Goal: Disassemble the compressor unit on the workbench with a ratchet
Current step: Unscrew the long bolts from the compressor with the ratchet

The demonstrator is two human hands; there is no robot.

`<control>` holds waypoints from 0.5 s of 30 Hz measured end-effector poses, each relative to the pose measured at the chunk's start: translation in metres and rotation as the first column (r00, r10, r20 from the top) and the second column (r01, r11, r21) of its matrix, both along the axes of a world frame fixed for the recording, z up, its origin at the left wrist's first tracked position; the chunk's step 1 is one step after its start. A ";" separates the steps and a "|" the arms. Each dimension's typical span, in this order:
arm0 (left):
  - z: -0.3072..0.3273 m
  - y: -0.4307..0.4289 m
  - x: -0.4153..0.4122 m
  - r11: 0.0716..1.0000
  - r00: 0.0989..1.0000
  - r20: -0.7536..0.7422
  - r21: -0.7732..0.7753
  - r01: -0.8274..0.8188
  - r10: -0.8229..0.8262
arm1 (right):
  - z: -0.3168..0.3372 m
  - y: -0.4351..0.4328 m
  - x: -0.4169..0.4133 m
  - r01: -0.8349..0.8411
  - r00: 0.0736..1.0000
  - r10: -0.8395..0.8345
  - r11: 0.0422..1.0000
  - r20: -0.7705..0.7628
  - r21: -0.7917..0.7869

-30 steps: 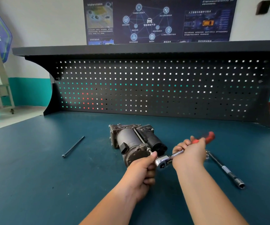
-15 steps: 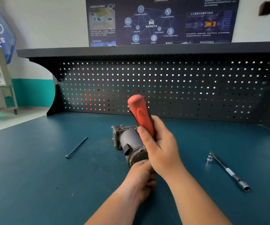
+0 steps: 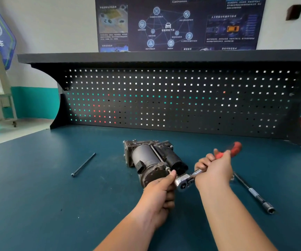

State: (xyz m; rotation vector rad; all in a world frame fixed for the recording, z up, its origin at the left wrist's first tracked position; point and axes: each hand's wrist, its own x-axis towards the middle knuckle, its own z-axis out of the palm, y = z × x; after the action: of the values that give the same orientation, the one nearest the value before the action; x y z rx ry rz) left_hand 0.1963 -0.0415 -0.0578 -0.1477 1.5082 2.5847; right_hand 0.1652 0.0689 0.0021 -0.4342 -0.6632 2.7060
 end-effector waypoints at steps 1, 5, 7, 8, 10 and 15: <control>-0.001 0.000 0.001 1.000 1.000 0.011 -0.012 0.001 -0.001 | 0.002 -0.002 0.001 0.017 0.999 -0.014 0.999 -0.045 0.048; 0.001 -0.002 0.002 0.998 0.999 0.031 -0.056 0.008 -0.006 | 0.012 -0.018 0.013 0.174 0.940 -0.056 0.928 -0.338 0.331; 0.001 -0.002 0.001 0.998 0.999 0.033 -0.065 0.015 -0.013 | 0.010 -0.029 0.021 0.251 0.867 0.017 0.849 -0.499 0.464; 0.001 -0.001 0.001 0.998 0.999 0.032 -0.058 0.016 -0.014 | 0.008 -0.033 0.024 0.278 0.830 0.072 0.806 -0.553 0.522; 0.000 -0.001 0.000 0.999 0.999 0.014 -0.032 0.032 -0.032 | 0.003 -0.040 0.028 0.339 0.777 0.174 0.695 -0.605 0.634; -0.002 -0.003 0.000 0.998 0.997 -0.040 -0.011 0.059 -0.060 | -0.001 -0.048 0.031 0.444 0.765 0.218 0.502 -0.606 0.742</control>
State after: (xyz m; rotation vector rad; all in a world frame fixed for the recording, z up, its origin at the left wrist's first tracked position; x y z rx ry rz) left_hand 0.1965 -0.0441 -0.0602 -0.0506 1.5154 2.5491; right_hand 0.1965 0.0206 0.0011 0.6711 -1.5269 1.7685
